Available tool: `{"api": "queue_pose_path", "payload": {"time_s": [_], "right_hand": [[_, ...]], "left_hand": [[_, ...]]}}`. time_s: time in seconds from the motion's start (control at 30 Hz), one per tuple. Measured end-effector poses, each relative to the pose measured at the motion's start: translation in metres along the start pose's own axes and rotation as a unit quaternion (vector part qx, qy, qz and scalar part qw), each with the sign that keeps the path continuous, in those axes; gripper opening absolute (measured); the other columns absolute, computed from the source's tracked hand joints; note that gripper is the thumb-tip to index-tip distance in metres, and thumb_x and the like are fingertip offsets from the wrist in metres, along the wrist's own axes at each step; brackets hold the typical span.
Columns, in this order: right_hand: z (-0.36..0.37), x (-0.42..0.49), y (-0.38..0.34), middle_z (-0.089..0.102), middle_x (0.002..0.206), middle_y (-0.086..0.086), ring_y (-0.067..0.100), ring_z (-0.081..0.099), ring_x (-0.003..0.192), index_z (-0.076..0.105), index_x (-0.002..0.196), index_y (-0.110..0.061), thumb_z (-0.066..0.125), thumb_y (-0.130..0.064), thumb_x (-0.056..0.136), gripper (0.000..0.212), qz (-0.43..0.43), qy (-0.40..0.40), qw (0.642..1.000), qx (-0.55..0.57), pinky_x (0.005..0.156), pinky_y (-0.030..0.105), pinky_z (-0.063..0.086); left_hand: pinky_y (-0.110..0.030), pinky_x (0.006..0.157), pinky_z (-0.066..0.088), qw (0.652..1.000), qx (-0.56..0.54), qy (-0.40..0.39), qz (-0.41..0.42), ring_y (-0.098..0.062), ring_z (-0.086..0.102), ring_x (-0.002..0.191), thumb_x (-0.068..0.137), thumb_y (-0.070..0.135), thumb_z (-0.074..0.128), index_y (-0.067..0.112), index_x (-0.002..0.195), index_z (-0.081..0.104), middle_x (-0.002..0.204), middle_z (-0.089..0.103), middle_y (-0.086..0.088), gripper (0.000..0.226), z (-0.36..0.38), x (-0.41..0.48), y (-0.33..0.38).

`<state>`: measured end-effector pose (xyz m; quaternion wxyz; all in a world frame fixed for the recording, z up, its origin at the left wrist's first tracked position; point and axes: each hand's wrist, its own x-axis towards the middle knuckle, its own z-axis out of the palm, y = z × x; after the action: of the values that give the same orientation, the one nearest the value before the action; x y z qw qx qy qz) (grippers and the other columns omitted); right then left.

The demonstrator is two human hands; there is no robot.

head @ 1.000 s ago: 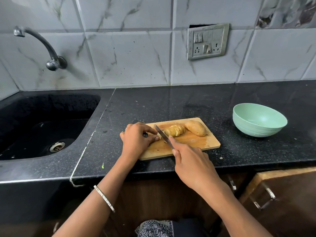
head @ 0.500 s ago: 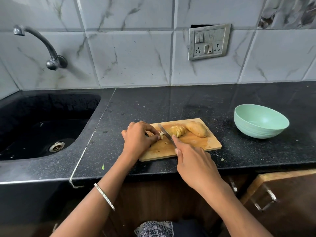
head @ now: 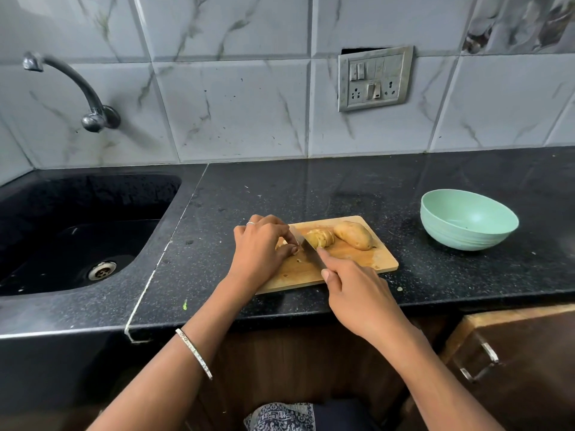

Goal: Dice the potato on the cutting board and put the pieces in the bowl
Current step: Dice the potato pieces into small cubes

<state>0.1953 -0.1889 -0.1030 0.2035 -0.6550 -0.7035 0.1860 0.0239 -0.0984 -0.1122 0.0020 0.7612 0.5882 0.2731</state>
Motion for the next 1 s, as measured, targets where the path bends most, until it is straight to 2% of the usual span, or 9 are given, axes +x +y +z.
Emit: {"api": "queue_pose_path", "payload": {"time_s": [0.17, 0.3, 0.43, 0.57, 0.7, 0.83, 1.0], "right_hand": [[-0.004, 0.002, 0.001, 0.065, 0.126, -0.006, 0.021, 0.059, 0.114, 0.027, 0.157, -0.041, 0.036, -0.032, 0.109, 0.050, -0.006, 0.023, 1.000, -0.003, 0.080, 0.037, 0.043], [-0.003, 0.001, 0.004, 0.066, 0.123, -0.006, 0.022, 0.060, 0.110, 0.027, 0.157, -0.042, 0.036, -0.034, 0.109, 0.049, -0.004, 0.024, 1.000, 0.012, 0.078, 0.036, 0.042], [0.000, 0.000, 0.006, 0.064, 0.125, -0.008, 0.022, 0.061, 0.107, 0.027, 0.156, -0.042, 0.037, -0.034, 0.108, 0.050, -0.008, 0.027, 0.999, 0.015, 0.079, 0.037, 0.044], [0.004, -0.001, 0.003, 0.064, 0.127, -0.007, 0.023, 0.059, 0.115, 0.026, 0.156, -0.043, 0.035, -0.036, 0.108, 0.049, -0.006, 0.022, 1.000, 0.015, 0.086, 0.040, 0.046], [0.009, -0.001, 0.004, 0.067, 0.109, -0.002, 0.026, 0.063, 0.102, 0.024, 0.156, -0.044, 0.035, -0.037, 0.108, 0.050, 0.000, 0.021, 1.000, 0.016, 0.082, 0.042, 0.050], [0.006, -0.002, 0.007, 0.066, 0.115, -0.003, 0.027, 0.063, 0.104, 0.025, 0.156, -0.045, 0.035, -0.038, 0.108, 0.050, 0.007, 0.031, 0.999, 0.016, 0.080, 0.042, 0.048], [0.004, -0.001, 0.008, 0.067, 0.111, -0.006, 0.023, 0.065, 0.097, 0.027, 0.156, -0.043, 0.037, -0.036, 0.108, 0.049, 0.002, 0.034, 0.999, 0.018, 0.073, 0.035, 0.043]], "left_hand": [[-0.038, 0.088, 0.029, 0.997, 0.059, -0.010, 0.043, -0.015, 0.046, 0.113, 0.088, 0.041, 0.066, 0.036, 0.099, 0.073, 0.117, 0.060, 0.014, 0.013, 0.002, 0.000, 0.007], [-0.035, 0.084, 0.025, 1.000, -0.001, -0.017, 0.014, -0.014, 0.047, 0.111, 0.091, 0.032, 0.064, 0.042, 0.104, 0.072, 0.110, 0.061, 0.016, 0.018, 0.003, -0.001, 0.002], [-0.035, 0.081, 0.026, 0.997, -0.054, 0.025, -0.053, -0.014, 0.050, 0.101, 0.088, 0.033, 0.068, 0.042, 0.096, 0.072, 0.094, 0.058, 0.018, 0.013, 0.000, -0.004, -0.008], [-0.035, 0.081, 0.027, 0.998, -0.045, 0.013, -0.053, -0.013, 0.050, 0.101, 0.084, 0.039, 0.072, 0.043, 0.094, 0.072, 0.094, 0.057, 0.019, 0.011, -0.001, -0.005, -0.008], [-0.034, 0.080, 0.025, 0.999, -0.033, 0.009, -0.043, -0.013, 0.050, 0.103, 0.081, 0.044, 0.074, 0.043, 0.095, 0.073, 0.096, 0.058, 0.018, 0.015, 0.001, -0.002, -0.002], [-0.034, 0.080, 0.025, 0.999, -0.026, 0.009, -0.038, -0.011, 0.048, 0.099, 0.078, 0.046, 0.076, 0.042, 0.087, 0.072, 0.088, 0.053, 0.019, 0.011, 0.001, 0.001, 0.000], [-0.035, 0.080, 0.028, 0.998, -0.019, 0.022, -0.057, -0.008, 0.042, 0.094, 0.073, 0.049, 0.079, 0.040, 0.077, 0.070, 0.084, 0.050, 0.019, 0.013, 0.002, -0.007, -0.009]]}}
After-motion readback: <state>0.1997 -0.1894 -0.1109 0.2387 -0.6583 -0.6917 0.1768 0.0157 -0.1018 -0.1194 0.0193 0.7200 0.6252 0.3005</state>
